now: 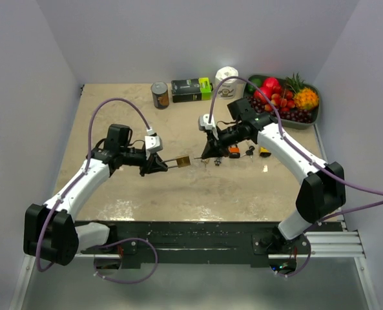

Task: Lock with the key
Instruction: Lock the lock, then place the key at the center of the board.

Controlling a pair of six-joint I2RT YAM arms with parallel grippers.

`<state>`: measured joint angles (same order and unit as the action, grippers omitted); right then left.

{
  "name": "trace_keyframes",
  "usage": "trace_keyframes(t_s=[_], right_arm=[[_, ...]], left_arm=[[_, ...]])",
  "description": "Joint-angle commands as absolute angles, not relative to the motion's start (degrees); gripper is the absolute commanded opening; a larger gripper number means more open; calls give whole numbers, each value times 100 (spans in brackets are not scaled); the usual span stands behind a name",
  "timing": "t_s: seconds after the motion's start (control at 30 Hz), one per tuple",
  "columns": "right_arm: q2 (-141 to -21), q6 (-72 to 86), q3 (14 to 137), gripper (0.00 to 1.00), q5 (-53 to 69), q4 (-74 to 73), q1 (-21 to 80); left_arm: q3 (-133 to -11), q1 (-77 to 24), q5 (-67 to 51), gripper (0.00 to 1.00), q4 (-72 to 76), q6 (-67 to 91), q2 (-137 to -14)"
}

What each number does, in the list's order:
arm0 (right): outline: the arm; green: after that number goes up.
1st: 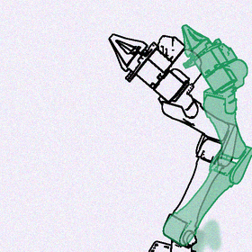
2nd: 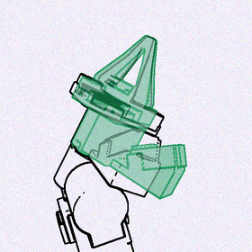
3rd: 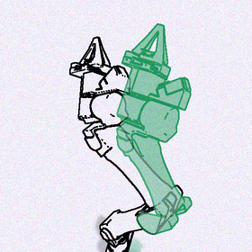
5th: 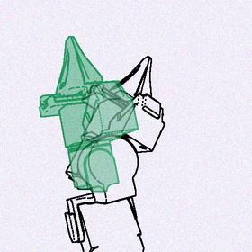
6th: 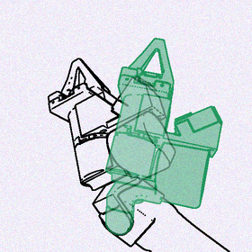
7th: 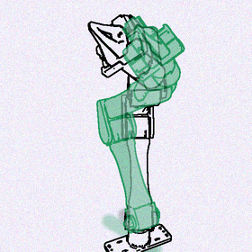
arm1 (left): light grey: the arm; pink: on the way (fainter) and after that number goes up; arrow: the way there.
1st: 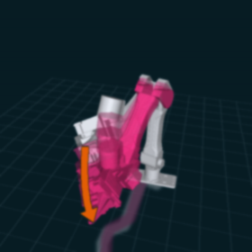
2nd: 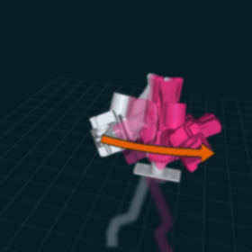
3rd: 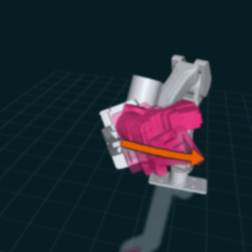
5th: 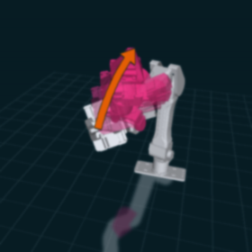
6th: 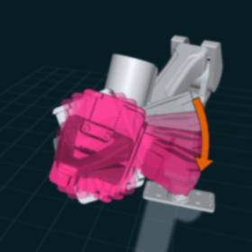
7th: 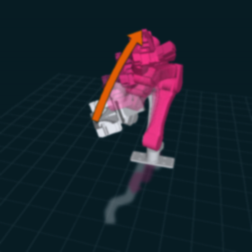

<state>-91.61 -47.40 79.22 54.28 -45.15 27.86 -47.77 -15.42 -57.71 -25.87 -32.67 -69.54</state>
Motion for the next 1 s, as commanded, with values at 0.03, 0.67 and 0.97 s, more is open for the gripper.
trace_keyframes(t_s=[0.03,0.67,0.97], right_arm=[[-9307,-4474,7998,0,5229,-4298,2426],[-9729,747,6117,0,3033,456,3216],[-10791,1221,6178,0,2725,1072,3287]], left_arm=[[-4720,-1187,-6091,0,-2751,-3972,-6776],[-3955,-527,-5941,0,-853,-1723,-6522],[-3955,-519,-5889,0,-931,-1705,-6487]])
